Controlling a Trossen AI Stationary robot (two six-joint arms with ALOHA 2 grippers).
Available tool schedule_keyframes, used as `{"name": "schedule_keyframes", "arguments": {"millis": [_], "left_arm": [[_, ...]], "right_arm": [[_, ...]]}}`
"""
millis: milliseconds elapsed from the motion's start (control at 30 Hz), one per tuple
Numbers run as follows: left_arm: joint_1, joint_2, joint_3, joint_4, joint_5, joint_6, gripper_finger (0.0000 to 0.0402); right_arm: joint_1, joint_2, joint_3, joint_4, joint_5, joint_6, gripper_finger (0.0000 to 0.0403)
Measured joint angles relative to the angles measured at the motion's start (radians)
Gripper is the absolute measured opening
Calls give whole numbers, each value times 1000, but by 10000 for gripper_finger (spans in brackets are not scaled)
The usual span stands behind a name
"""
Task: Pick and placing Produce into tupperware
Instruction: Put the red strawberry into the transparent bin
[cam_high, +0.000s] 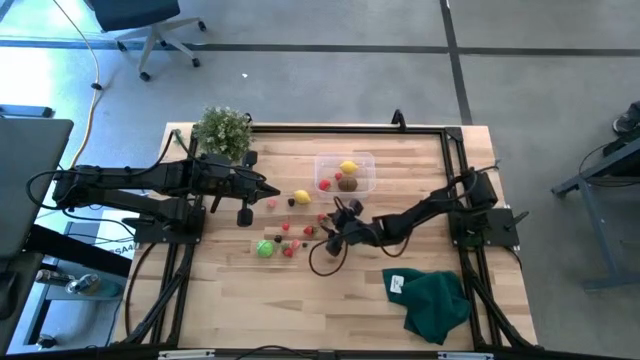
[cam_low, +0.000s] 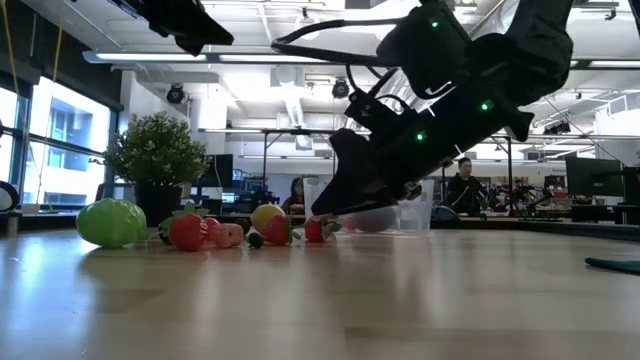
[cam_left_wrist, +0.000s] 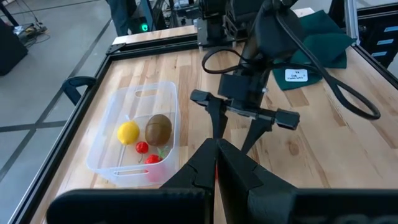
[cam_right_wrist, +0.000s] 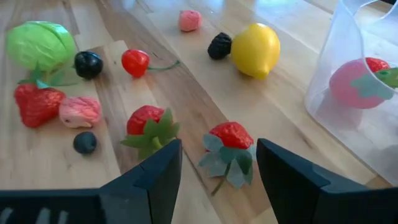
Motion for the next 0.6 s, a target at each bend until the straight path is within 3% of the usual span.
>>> {"name": "schedule_keyframes", "arguments": {"millis": [600], "left_arm": [[0, 0, 0, 0, 0, 0, 5]], "right_arm": [[-35, 0, 4, -6, -49, -1, 199]]}}
